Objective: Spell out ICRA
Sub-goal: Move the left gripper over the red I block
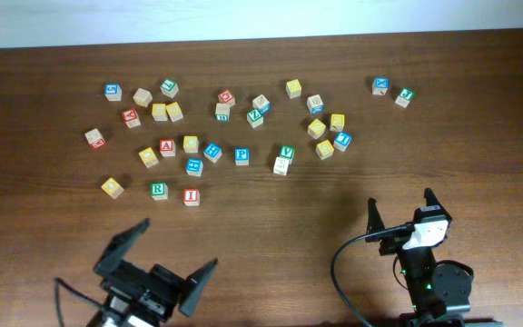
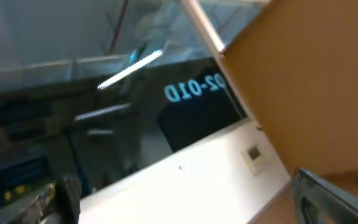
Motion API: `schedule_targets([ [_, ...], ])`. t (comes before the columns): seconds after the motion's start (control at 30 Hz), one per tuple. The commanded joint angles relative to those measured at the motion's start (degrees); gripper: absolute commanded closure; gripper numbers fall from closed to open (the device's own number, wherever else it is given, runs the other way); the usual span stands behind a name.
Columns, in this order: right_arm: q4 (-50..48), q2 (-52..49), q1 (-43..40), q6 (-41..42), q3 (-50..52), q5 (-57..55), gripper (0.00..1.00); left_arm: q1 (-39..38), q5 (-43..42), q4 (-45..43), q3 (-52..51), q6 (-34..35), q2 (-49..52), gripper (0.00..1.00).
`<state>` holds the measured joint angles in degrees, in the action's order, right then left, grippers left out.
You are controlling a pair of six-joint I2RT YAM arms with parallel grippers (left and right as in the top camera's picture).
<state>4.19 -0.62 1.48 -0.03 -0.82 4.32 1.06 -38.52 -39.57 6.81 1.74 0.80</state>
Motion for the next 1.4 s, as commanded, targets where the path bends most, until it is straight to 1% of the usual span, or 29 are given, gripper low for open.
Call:
schedule_targets([
  [0.0,0.0,0.4,-0.4,-0.2,0.5,-0.3,0.02,-0.2,3.8,20.3,17.2,0.4,7.4,0.01],
  [0.03,0.0,0.4,-0.4,-0.2,0.5,-0.3,0.02,-0.2,3.8,25.5,20.8,0.3,9.7,0.01],
  [0.07,0.0,0.4,-0.4,-0.2,0.5,-0.3,0.02,-0.2,3.7,36.9,27.5,-0.6,14.1,0.01],
  [0.1,0.0,0.4,-0.4,-0.2,0.5,-0.3,0.02,-0.2,1.7,46.9,34.2,-3.7,19.1,0.01],
  [0.13,0.0,0.4,-0.4,-0.2,0.5,-0.3,0.02,-0.2,-2.3,52.8,38.8,-4.9,22.7,0.01],
  [0.17,0.0,0.4,-0.4,-0.2,0.5,-0.3,0.02,-0.2,-7.5,56.4,42.3,-4.8,26.0,0.01],
  [0.23,0.0,0.4,-0.4,-0.2,0.5,-0.3,0.02,-0.2,-12.3,55.3,43.2,-4.8,29.3,0.01],
  [0.27,0.0,0.4,-0.4,-0.2,0.5,-0.3,0.02,-0.2,-11.7,54.4,43.3,-4.2,30.3,0.01],
  [0.3,0.0,0.4,-0.4,-0.2,0.5,-0.3,0.02,-0.2,-8.1,55.6,44.5,0.3,31.8,0.01],
  [0.33,0.0,0.4,-0.4,-0.2,0.5,-0.3,0.02,-0.2,-7.4,57.5,46.4,0.8,33.8,0.01],
  [0.37,0.0,0.4,-0.4,-0.2,0.5,-0.3,0.02,-0.2,-5.6,61.5,49.5,0.8,36.9,0.01],
  [0.4,0.0,0.4,-0.4,-0.2,0.5,-0.3,0.02,-0.2,-2.9,66.3,53.1,0.8,40.1,0.01],
  [0.47,0.0,0.4,-0.4,-0.2,0.5,-0.3,0.02,-0.3,5.9,84.9,64.9,-3.2,51.5,0.01],
  [0.5,0.0,0.4,-0.4,-0.2,0.5,-0.3,0.02,-0.7,9.6,90.9,68.7,-3.3,55.8,0.01],
  [0.53,0.0,0.4,-0.4,-0.2,0.5,-0.3,0.02,-1.1,11.5,95.3,71.4,-3.3,59.1,0.01],
  [0.57,0.0,0.4,-0.4,-0.2,0.5,-0.3,0.02,-1.7,10.1,99.6,73.9,-3.2,63.9,0.01],
  [0.63,0.0,0.4,-0.4,-0.2,0.5,-0.3,0.02,-1.7,2.1,102.6,74.1,-3.2,69.0,0.01],
  [0.67,0.0,0.4,-0.4,-0.2,0.5,-0.3,0.02,-1.7,-0.2,103.9,74.1,-3.3,71.5,0.01],
  [0.7,0.0,0.4,-0.4,-0.2,0.5,-0.3,0.02,-1.7,0.0,103.8,74.1,-3.3,73.5,0.01],
  [0.73,0.0,0.4,-0.4,-0.2,0.5,-0.3,0.02,-1.8,1.8,103.8,74.1,-2.8,75.1,0.01],
  [0.77,0.0,0.4,-0.4,-0.2,0.5,-0.3,0.01,-2.9,8.4,104.8,74.3,1.6,76.7,0.01],
  [0.8,0.0,0.4,-0.4,-0.2,0.5,-0.3,0.02,-4.4,14.7,106.7,75.5,3.5,78.2,0.01],
  [0.87,0.0,0.4,-0.4,-0.2,0.5,-0.3,0.02,-8.3,28.2,113.4,81.4,6.1,83.5,0.01],
  [0.9,0.0,0.4,-0.4,-0.2,0.5,-0.3,0.02,-9.3,31.8,115.3,83.7,7.8,85.7,0.01],
  [1.03,0.0,0.4,-0.4,-0.2,0.5,-0.3,0.02,-11.1,33.0,116.1,83.6,8.5,89.4,0.01],
  [1.13,0.0,0.4,-0.4,-0.2,0.5,-0.3,0.02,-11.8,35.8,116.1,80.0,8.5,91.8,0.01],
  [1.2,0.0,0.4,-0.4,-0.2,0.5,-0.3,0.02,-11.8,36.0,113.9,77.0,8.5,92.4,0.01],
  [1.27,0.0,0.4,-0.4,-0.2,0.5,-0.3,0.02,-11.8,36.0,108.9,73.5,8.6,93.1,0.01],
  [1.37,0.0,0.4,-0.4,-0.2,0.5,-0.3,0.02,-11.8,39.0,104.6,70.8,14.0,95.9,0.01],
])
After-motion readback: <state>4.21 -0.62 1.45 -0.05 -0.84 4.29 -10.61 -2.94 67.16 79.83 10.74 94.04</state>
